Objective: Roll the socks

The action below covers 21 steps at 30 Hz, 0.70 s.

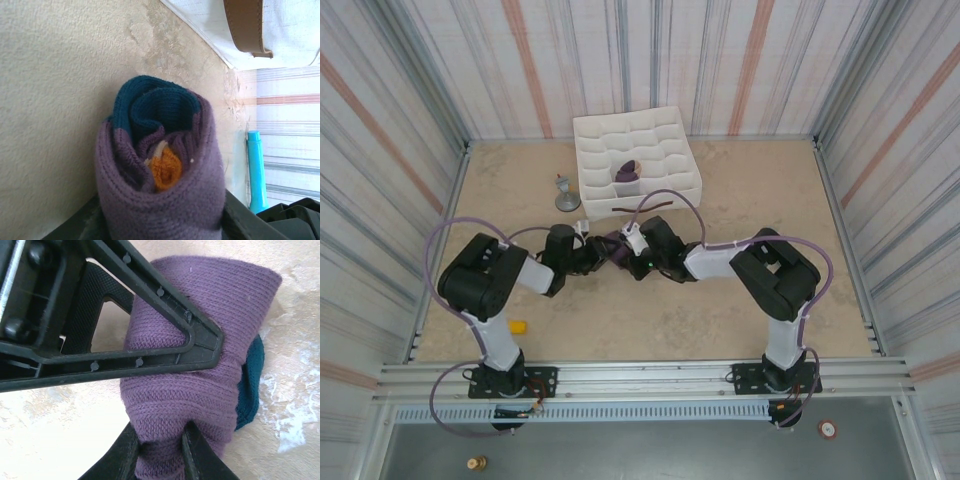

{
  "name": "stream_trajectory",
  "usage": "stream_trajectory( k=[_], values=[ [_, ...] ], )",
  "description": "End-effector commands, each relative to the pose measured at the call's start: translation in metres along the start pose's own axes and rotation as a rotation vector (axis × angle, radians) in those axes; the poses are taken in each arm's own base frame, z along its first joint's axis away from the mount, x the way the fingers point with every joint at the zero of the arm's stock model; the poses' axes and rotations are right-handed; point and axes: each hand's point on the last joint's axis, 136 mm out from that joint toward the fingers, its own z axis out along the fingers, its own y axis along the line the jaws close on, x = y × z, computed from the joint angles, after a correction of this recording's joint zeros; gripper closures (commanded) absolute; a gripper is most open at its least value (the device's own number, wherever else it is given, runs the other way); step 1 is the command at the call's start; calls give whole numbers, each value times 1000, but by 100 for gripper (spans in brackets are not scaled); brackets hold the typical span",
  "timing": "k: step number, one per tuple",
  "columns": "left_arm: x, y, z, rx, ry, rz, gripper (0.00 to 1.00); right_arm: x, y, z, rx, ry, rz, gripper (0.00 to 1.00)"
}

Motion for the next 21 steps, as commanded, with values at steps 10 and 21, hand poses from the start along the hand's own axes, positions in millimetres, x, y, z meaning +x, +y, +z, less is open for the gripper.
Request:
stream_trajectory(
  k=[10,21],
  values=[
    [18,1,10,-44,143,97,97,77,1,-29,-145,318,297,80],
    [18,-64,-10,87,261,374,100,6,5,-89,-257,177,390,37]
  ],
)
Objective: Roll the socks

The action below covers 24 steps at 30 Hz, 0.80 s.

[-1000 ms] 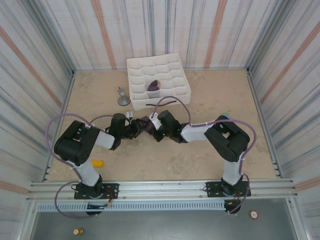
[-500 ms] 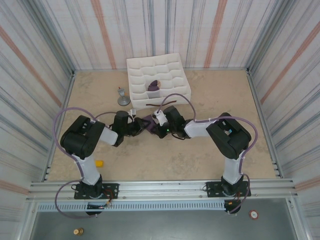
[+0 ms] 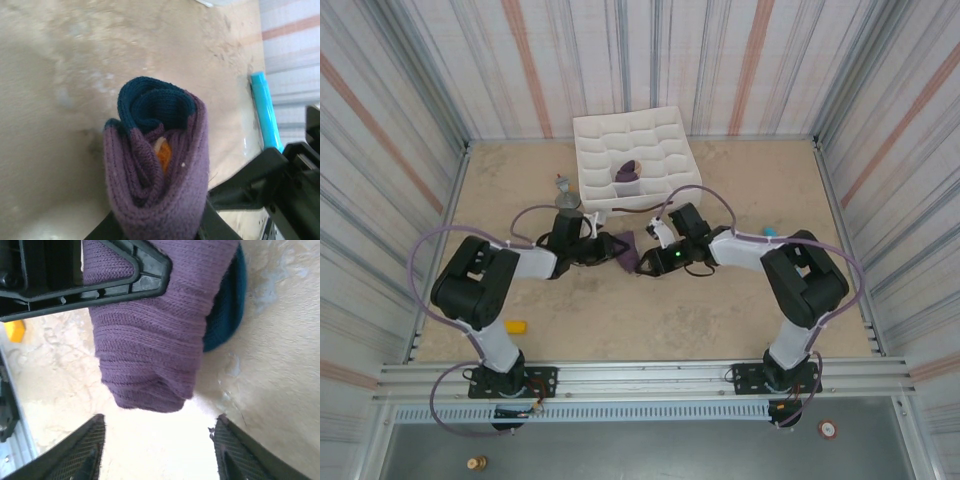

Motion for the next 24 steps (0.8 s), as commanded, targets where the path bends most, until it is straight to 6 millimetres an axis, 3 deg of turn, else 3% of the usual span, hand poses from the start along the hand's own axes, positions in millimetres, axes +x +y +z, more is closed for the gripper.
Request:
stream_trajectory(
  k=[1,5,11,17,24],
  values=[
    [-3,-28,-13,66,39,135,100,-8,22,-27,-77,-13,53,34],
    [-9,-44,-22,95,17,203,100,-21,25,-44,-100,-53,75,28],
    [-30,-69,-44,60,-35,288,100,-31,9,-63,17,-108,118,26],
    [-58,-90,-75,-44,-104,414,100,-37,-40,-89,235,-160,287,27],
    [-82,-115,-98,-66,-202,515,100,-65,-92,-129,299,-266,547,30]
  ],
)
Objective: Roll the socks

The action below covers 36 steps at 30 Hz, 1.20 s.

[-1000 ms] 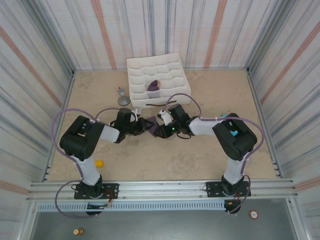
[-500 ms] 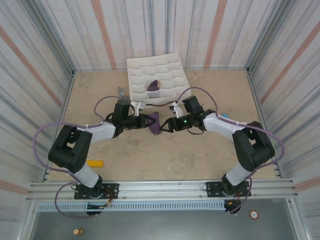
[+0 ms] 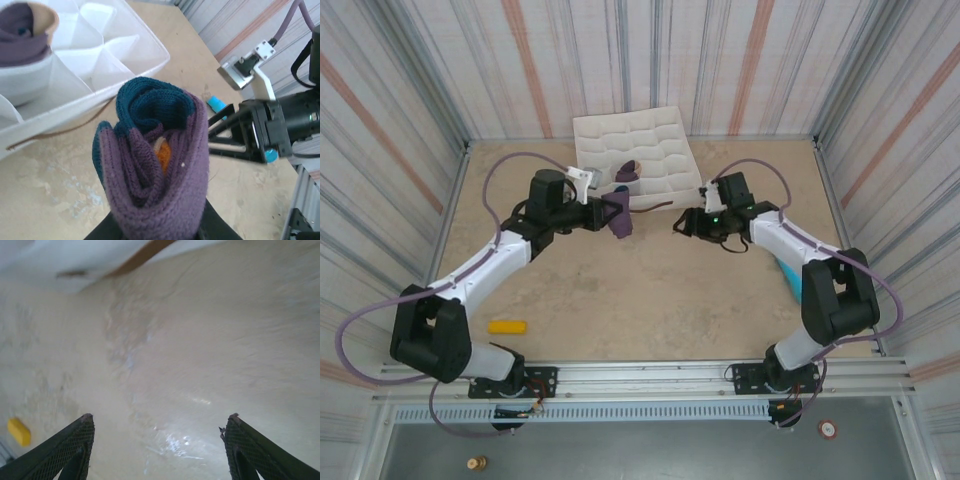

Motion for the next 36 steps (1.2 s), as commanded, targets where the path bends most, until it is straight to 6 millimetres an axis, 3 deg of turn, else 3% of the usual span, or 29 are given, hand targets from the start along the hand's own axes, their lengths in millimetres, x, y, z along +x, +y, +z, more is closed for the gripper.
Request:
stream_trajectory(
  k=[1,9,15,21,29,32,36],
  values=[
    [-14,-2,-12,-44,-34,75,100,-26,-18,-10,81,-34,150,30],
    [-25,-14,-15,-60,-91,155,100,-92,-44,-21,282,-89,194,38],
    [-32,-25,-14,-63,-114,230,100,-120,-65,-8,392,-47,172,47],
    [-39,-29,-12,-63,-128,249,100,-119,-84,12,462,24,168,66],
    [-50,-31,-1,-82,-141,262,100,-100,-87,19,451,69,162,81],
    [-53,-33,4,-81,-139,265,100,-97,-88,16,448,73,162,80],
    [-53,-36,7,-80,-138,270,100,-108,-80,1,456,26,140,59]
  ],
)
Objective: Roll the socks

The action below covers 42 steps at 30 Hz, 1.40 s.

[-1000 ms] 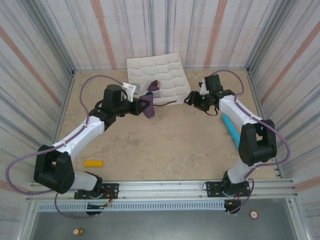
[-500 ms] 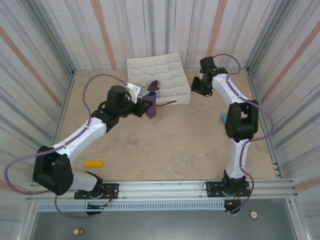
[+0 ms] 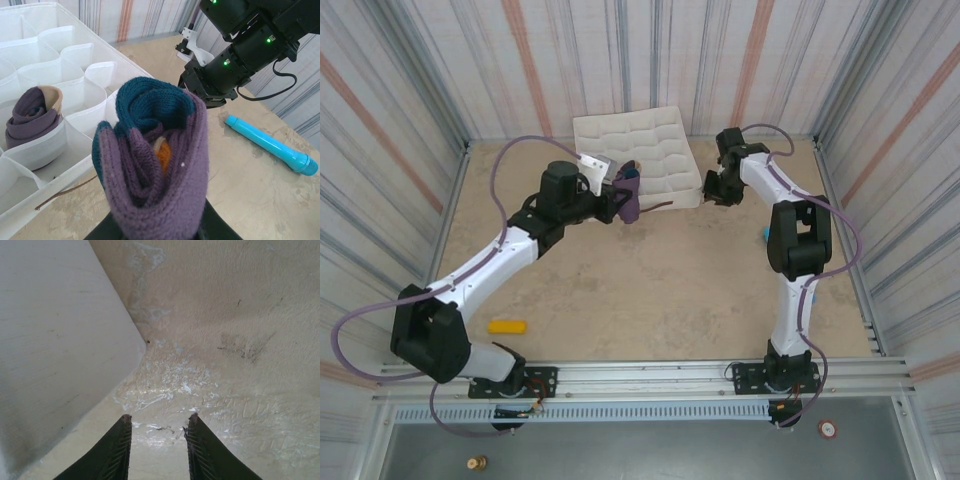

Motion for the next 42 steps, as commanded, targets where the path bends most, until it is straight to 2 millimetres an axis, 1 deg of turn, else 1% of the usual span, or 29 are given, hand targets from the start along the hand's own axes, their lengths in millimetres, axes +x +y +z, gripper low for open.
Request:
stream_trajectory(
  k=[1,3,6,8,10,11,16,19,23,27,30,35,36,37,38,41,42],
  values=[
    [-19,-5,-1,-4,-50,48,100,-9,4,-35,3,-70,-22,55],
    [-20,-5,-1,-8,-53,51,100,-16,10,-47,-2,-108,-33,49],
    [-20,-5,-1,-10,-56,52,100,-23,17,-59,7,-143,-50,48],
    [-21,-6,-1,-9,-56,54,100,-27,19,-61,9,-156,-55,47],
    [-21,-7,0,-7,-53,55,100,-27,21,-59,5,-148,-54,48],
    [-20,-7,0,-6,-52,56,100,-33,26,-65,-5,-166,-57,48],
    [-19,-9,0,-6,-46,63,100,-37,33,-59,-30,-160,-56,48],
    [-20,-10,1,-7,-48,62,100,-38,34,-48,-26,-132,-53,49],
    [-18,-8,3,-10,-47,59,100,-32,33,-30,-13,-88,-59,56],
    [-16,-5,9,-17,-43,54,100,-23,32,-16,10,-53,-75,68],
    [-18,-4,11,-24,-48,58,100,-15,33,-11,20,-39,-88,74],
    [-24,0,16,-46,-64,61,100,-3,29,-7,29,-14,-99,86],
    [-26,1,17,-47,-68,62,100,-3,30,-9,23,-21,-102,88],
    [-26,1,20,-45,-66,62,100,5,24,-4,34,2,-98,89],
    [-27,2,22,-45,-67,62,100,9,23,-5,32,8,-100,95],
    [-29,1,29,-36,-70,76,100,17,22,-10,24,22,-104,100],
    [-30,0,31,-32,-72,81,100,20,21,-11,23,24,-106,100]
  ],
)
